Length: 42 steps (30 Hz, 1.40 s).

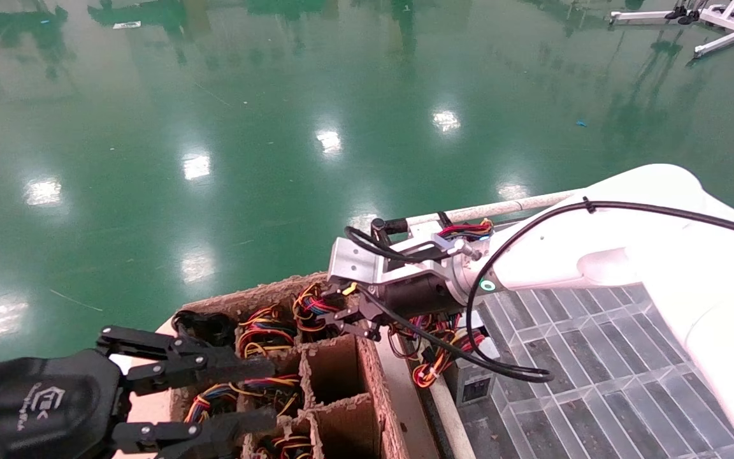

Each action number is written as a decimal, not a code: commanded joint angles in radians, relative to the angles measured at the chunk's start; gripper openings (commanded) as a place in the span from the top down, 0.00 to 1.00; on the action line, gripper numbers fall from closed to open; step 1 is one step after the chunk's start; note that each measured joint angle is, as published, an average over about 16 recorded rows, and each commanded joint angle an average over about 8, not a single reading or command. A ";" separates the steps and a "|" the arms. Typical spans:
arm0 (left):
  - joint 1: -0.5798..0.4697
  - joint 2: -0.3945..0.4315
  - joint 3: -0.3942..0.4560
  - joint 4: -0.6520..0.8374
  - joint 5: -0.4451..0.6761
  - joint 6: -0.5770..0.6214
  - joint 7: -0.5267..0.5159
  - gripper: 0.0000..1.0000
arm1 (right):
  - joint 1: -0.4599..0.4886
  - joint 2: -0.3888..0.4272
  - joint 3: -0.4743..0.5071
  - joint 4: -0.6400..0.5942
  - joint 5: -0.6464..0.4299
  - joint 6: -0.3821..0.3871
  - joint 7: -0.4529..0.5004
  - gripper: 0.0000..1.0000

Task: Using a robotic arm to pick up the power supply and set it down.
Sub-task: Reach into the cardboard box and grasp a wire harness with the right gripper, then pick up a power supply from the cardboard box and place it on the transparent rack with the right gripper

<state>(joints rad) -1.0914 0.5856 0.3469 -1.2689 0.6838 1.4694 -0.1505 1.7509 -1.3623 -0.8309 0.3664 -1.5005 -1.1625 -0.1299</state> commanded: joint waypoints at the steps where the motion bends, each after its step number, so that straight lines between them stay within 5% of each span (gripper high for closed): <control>1: 0.000 0.000 0.000 0.000 0.000 0.000 0.000 0.00 | -0.001 -0.001 -0.015 0.000 0.004 0.014 0.001 1.00; 20: 0.000 0.000 0.000 0.000 0.000 0.000 0.000 0.00 | 0.004 0.006 -0.082 -0.017 0.152 0.045 -0.001 1.00; 42: 0.000 0.000 0.001 0.000 0.000 0.000 0.000 0.00 | 0.182 0.101 0.012 -0.105 0.356 -0.191 -0.085 1.00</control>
<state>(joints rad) -1.0915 0.5854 0.3475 -1.2689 0.6834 1.4691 -0.1502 1.9322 -1.2558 -0.8183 0.2665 -1.1420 -1.3582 -0.2061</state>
